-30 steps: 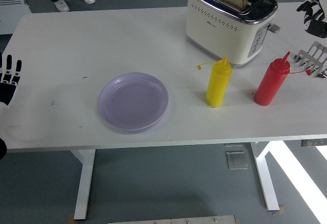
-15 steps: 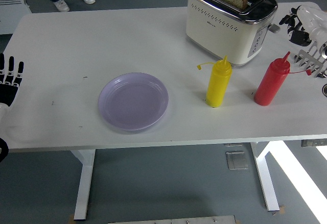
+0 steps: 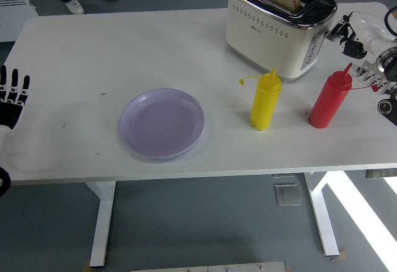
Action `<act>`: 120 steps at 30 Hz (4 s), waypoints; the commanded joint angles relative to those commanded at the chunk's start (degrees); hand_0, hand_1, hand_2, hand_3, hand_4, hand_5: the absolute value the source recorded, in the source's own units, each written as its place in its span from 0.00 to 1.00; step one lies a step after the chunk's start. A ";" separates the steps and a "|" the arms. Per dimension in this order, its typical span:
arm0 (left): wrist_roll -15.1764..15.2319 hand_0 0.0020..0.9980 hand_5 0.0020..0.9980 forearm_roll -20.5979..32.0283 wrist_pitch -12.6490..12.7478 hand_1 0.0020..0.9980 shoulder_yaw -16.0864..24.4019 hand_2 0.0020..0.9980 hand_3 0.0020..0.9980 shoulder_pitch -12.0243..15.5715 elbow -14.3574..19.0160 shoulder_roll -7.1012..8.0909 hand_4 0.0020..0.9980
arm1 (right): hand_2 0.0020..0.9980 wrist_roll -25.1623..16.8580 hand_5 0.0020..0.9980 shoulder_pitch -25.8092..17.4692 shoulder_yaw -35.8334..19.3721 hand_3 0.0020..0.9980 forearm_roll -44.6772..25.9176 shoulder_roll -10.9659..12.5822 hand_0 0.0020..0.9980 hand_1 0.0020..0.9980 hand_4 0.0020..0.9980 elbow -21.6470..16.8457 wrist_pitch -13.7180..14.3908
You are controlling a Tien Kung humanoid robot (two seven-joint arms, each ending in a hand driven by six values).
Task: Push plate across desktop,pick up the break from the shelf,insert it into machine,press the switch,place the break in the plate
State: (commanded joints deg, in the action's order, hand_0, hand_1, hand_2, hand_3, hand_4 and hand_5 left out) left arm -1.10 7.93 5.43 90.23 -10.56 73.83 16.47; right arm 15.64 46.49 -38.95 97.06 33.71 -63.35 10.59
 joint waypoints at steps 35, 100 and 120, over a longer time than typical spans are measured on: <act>0.21 0.75 0.83 -0.10 0.10 0.69 0.25 0.65 0.66 -0.19 0.26 -0.14 0.70 | 0.64 -1.98 0.00 0.94 8.31 0.56 -2.14 -4.37 0.52 0.47 0.06 6.90 0.93; 0.20 0.75 0.83 0.52 0.20 0.69 -0.81 0.64 0.65 -0.24 0.10 0.89 0.70 | 0.73 7.87 0.20 29.20 6.26 0.74 -9.60 -12.63 0.66 0.70 0.69 15.46 -12.72; 0.11 0.75 0.83 0.94 0.15 0.69 -1.53 0.64 0.66 -1.16 -0.05 1.53 0.70 | 0.74 9.31 0.24 39.09 19.67 0.75 -23.46 -23.35 0.65 0.70 0.70 34.58 -15.91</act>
State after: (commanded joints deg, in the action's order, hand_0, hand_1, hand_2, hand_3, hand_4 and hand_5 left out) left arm -1.00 8.87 5.58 88.70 -11.72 73.78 18.00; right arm 24.95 85.58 -19.27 73.60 10.36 -28.78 -5.33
